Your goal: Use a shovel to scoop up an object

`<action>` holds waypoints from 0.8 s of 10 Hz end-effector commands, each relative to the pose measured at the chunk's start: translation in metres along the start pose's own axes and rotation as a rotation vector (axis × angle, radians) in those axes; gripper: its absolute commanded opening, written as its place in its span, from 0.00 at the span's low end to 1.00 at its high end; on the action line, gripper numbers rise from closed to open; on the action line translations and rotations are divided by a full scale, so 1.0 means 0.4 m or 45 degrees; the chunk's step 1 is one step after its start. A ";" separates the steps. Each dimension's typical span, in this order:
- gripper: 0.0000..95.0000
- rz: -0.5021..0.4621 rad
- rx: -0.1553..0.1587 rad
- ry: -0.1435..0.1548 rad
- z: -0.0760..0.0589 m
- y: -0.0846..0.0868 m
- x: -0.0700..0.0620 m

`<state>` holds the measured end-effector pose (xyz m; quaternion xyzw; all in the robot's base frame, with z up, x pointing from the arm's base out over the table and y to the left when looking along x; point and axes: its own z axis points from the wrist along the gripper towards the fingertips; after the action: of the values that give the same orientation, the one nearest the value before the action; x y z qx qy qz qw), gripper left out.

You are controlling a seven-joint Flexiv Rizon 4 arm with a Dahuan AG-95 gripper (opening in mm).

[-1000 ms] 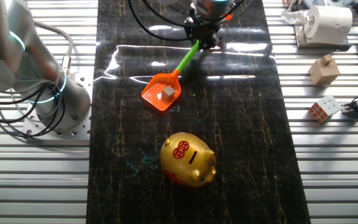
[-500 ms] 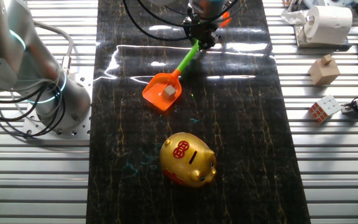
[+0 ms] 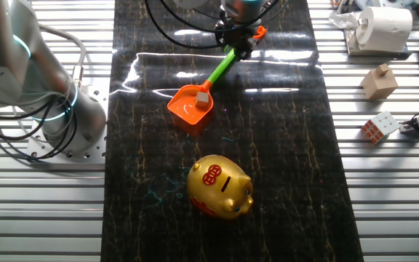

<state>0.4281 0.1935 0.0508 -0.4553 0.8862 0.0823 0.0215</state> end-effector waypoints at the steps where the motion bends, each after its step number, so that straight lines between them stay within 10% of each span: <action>1: 0.00 0.109 0.030 0.009 -0.022 -0.030 -0.025; 5: 0.00 0.506 0.052 0.057 -0.069 -0.050 -0.071; 8: 0.00 0.521 0.053 0.074 -0.092 -0.060 -0.097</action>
<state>0.4655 0.2023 0.0823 -0.2945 0.9542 0.0519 -0.0035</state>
